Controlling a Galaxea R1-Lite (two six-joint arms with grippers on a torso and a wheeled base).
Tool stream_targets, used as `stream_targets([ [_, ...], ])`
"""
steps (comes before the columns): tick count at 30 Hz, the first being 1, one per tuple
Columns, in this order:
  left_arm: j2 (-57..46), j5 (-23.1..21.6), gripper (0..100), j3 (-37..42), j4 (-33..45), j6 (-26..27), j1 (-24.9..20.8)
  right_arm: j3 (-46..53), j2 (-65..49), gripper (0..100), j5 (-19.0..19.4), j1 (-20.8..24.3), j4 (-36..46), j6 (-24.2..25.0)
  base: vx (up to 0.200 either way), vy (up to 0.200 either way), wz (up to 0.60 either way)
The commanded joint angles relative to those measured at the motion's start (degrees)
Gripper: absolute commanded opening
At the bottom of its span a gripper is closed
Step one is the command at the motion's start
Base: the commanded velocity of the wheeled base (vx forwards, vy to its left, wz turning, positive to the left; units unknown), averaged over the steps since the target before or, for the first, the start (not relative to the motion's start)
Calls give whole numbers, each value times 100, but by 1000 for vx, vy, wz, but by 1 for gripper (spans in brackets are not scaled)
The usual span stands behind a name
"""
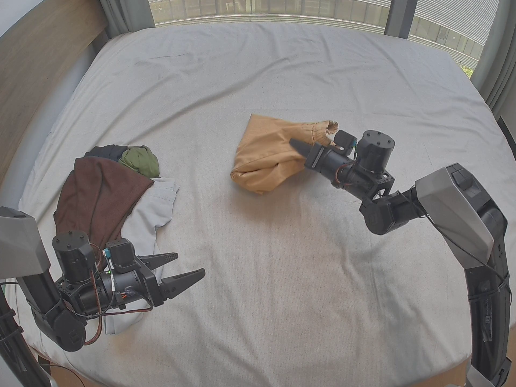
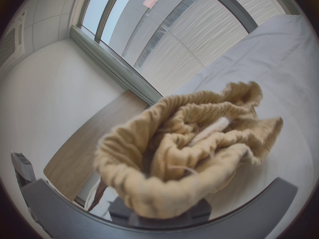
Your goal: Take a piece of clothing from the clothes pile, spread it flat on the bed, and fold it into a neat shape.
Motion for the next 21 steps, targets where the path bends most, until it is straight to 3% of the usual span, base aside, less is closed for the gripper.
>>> stream_targets([
  [1, -68, -1, 100, 7, 5, -8, -2, 874, -46, 0, 10, -99, -327, -203, 0, 0, 0],
  [9, -138, -10, 100, 33, 5, -16, -2, 1621, -319, 0, 10, -204, -512, -230, 0, 0, 0],
  [21, -129, -18, 100, 16, 5, -16, -2, 1700, -248, 0, 10, -187, -600, -361, 0, 0, 0],
])
